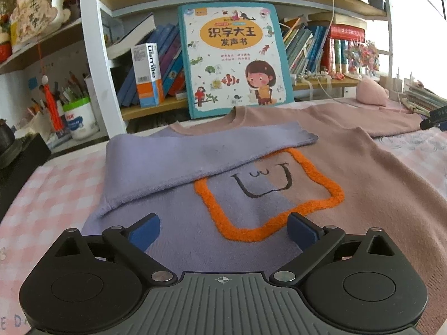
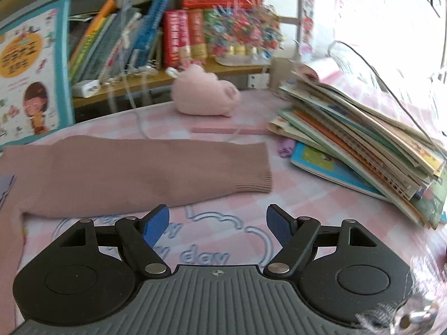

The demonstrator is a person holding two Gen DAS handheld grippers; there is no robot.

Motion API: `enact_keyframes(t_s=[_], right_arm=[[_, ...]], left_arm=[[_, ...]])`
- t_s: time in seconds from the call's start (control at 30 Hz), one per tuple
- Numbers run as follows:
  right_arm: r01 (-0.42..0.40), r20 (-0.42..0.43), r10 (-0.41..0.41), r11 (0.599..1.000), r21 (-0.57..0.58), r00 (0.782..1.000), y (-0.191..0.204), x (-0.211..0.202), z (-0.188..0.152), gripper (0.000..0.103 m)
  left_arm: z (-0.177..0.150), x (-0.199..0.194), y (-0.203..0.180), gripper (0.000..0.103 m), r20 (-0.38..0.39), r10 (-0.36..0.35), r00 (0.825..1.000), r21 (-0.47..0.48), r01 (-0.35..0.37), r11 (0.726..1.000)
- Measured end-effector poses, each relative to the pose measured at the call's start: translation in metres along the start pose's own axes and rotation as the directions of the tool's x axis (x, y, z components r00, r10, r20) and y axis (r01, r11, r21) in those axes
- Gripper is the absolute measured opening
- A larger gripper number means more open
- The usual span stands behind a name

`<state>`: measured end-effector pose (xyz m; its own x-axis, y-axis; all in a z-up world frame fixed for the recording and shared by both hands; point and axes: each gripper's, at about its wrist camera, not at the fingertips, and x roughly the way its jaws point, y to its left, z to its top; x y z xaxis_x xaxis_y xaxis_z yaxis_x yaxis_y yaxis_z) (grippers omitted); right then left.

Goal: Fold clothes
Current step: 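Move the right gripper to the pink sleeve cuff and grasp it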

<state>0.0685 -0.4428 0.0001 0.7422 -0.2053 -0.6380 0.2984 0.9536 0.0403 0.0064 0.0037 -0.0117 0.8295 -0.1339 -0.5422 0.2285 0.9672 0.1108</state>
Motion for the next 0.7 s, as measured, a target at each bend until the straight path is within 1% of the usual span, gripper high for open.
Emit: enact_keyframes(t_s=[0.23, 0.5, 0.7], right_arm=[[0.041, -0.040, -0.040, 0.999, 0.032, 0.998, -0.013, 0.016, 0.006, 0.075], [0.041, -0.046, -0.039, 0.999, 0.032, 0.998, -0.014, 0.016, 0.007, 0.075], [0.041, -0.055, -0.038, 0.997, 0.070, 0.998, -0.023, 0.020, 0.011, 0.075]], left_arm=[[0.000, 0.004, 0.001, 0.101, -0.025, 0.000, 1.000, -0.007, 0.000, 1.000], [0.000, 0.006, -0.001, 0.101, -0.036, 0.009, 0.999, 0.002, -0.009, 1.000], [0.001, 0.006, -0.003, 0.101, -0.042, 0.015, 0.999, 0.012, -0.015, 1.000]])
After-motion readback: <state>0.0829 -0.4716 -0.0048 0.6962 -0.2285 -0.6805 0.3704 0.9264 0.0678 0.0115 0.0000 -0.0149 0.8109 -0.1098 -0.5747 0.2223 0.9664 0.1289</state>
